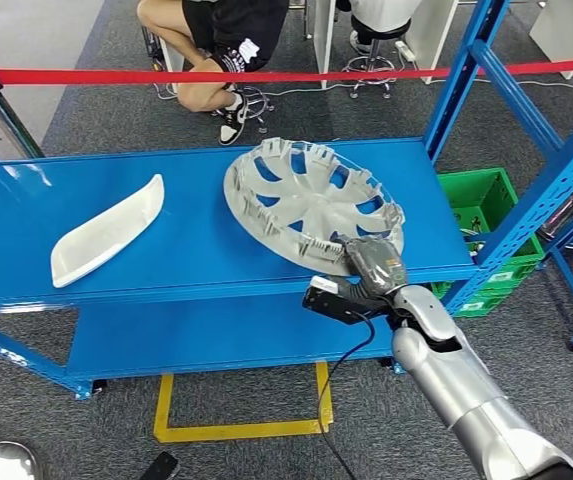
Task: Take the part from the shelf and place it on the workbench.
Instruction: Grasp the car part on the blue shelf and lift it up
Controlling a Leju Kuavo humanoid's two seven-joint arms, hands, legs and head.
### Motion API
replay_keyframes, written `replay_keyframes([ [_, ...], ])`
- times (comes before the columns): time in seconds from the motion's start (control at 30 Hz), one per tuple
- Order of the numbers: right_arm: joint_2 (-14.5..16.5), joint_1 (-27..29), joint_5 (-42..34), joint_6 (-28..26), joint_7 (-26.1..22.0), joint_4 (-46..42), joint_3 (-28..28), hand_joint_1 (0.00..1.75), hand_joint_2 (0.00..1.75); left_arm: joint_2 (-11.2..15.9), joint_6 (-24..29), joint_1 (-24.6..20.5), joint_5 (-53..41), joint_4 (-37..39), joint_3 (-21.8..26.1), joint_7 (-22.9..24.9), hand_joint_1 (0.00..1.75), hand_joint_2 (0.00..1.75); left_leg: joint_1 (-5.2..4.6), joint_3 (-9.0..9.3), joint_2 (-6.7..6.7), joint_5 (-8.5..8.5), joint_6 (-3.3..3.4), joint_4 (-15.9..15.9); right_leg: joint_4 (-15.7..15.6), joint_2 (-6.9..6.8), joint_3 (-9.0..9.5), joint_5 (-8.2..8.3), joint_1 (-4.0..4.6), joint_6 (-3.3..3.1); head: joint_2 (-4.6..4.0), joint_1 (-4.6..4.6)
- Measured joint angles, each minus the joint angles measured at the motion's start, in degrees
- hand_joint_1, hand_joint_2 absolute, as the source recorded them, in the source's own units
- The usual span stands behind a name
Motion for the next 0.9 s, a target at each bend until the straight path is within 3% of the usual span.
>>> replay_keyframes([
  [0.1, -1.9, 1.5, -7.9, 4.3, 2.0, -8.9, -1.1, 1.75, 0.00, 0.2, 4.6, 0.1, -0.3, 0.0, 0.0, -1.5, 0.00, 1.75, 0.00, -0.01, 0.03, -0.01, -0.01, 0.0, 0.0, 0.01, -0.04, -0.02, 0.00, 0.00, 0.00, 0.00],
  [0.23, -4.4, 2.5, -11.2, 6.7, 3.2, -15.8, -1.7, 1.75, 0.00, 0.5, 6.2, 0.1, 0.1, 0.0, 0.0, -2.8, 0.00, 1.75, 0.00, -0.01, 0.02, -0.01, 0.00, 0.0, 0.0, -0.03, -0.01, -0.03, 0.00, 0.00, 0.00, 0.01],
  [0.67, -7.1, 3.6, -13.4, 8.1, 3.6, -21.4, -2.1, 1.75, 0.00, 0.6, 4.7, 0.1, 1.5, 0.0, 0.4, -3.8, 0.00, 1.75, 0.00, -0.01, 0.03, 0.00, -0.01, 0.0, 0.0, -0.02, -0.02, -0.01, 0.00, 0.00, 0.00, 0.00],
  [0.77, -9.5, 3.9, -22.7, 12.7, 4.0, -23.3, -2.9, 1.75, 0.00, 0.6, 2.5, 0.2, 4.5, 0.0, 1.7, -7.1, 0.00, 1.75, 0.00, 0.00, 0.02, -0.01, 0.00, 0.0, 0.0, -0.04, -0.05, -0.02, -0.01, 0.00, 0.00, 0.01],
  [0.9, -14.6, 8.1, -48.1, 23.3, 3.0, -28.9, -6.3, 1.75, 0.00, 0.9, -1.3, 0.3, 8.4, 0.0, 4.9, -10.7, 0.00, 1.75, -0.02, 0.02, 0.00, -0.08, 0.02, 0.0, 0.0, -0.07, 0.04, -0.06, -0.02, 0.02, 0.00, 0.02],
])
